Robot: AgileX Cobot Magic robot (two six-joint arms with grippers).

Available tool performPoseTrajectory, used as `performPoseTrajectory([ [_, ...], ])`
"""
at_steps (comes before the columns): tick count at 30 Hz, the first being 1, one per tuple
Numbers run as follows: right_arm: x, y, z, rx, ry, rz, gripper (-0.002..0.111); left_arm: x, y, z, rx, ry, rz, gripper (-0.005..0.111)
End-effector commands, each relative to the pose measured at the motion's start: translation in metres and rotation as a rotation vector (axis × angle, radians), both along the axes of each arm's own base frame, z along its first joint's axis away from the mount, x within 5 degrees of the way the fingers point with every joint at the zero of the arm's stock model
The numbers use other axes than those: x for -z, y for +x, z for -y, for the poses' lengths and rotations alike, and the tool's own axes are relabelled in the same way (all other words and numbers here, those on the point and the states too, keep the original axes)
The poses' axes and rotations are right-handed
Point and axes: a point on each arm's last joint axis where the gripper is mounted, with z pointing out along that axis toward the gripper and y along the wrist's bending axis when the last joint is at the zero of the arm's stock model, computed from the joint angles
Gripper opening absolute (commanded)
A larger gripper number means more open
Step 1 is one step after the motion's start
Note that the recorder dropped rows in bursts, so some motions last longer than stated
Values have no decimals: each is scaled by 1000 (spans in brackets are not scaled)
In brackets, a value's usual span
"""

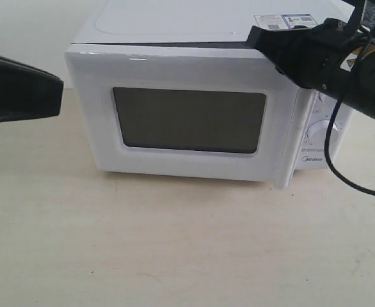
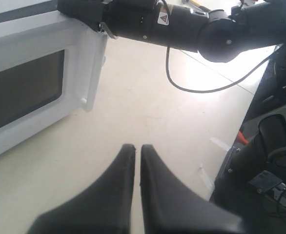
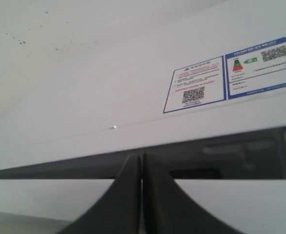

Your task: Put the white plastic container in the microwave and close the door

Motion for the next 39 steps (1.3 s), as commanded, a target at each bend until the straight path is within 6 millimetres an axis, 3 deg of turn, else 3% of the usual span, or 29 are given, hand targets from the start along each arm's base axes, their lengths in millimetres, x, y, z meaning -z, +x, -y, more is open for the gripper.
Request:
performPoseTrajectory([
  [1,13,5,0,4,-30,-53,0,-2,-3,0,5,-16,8,4],
  [6,12,5,-1,5,-31,-34,0,-1,-2,-1,3,-2,17,4],
  [12,-13,-2,3,1,-41,71,0,0,-1,-1,-1,13,28,4],
  [17,-45,-24,3,-31,-104,210,0,0,-1,-1,-1,13,28,4],
  [21,-55,-42,-6,-33,-198,244,0,0,-1,-1,-3,12,30,4],
  [30,-24,-84,-32,145,-319,280,0,0,-1,-1,-4,9,30,4],
  [35,7,-79,-35,202,-323,208,0,-1,-1,-1,-6,8,31,4],
  [39,21,-75,-40,217,-295,185,0,-1,-1,-1,-6,8,31,4],
])
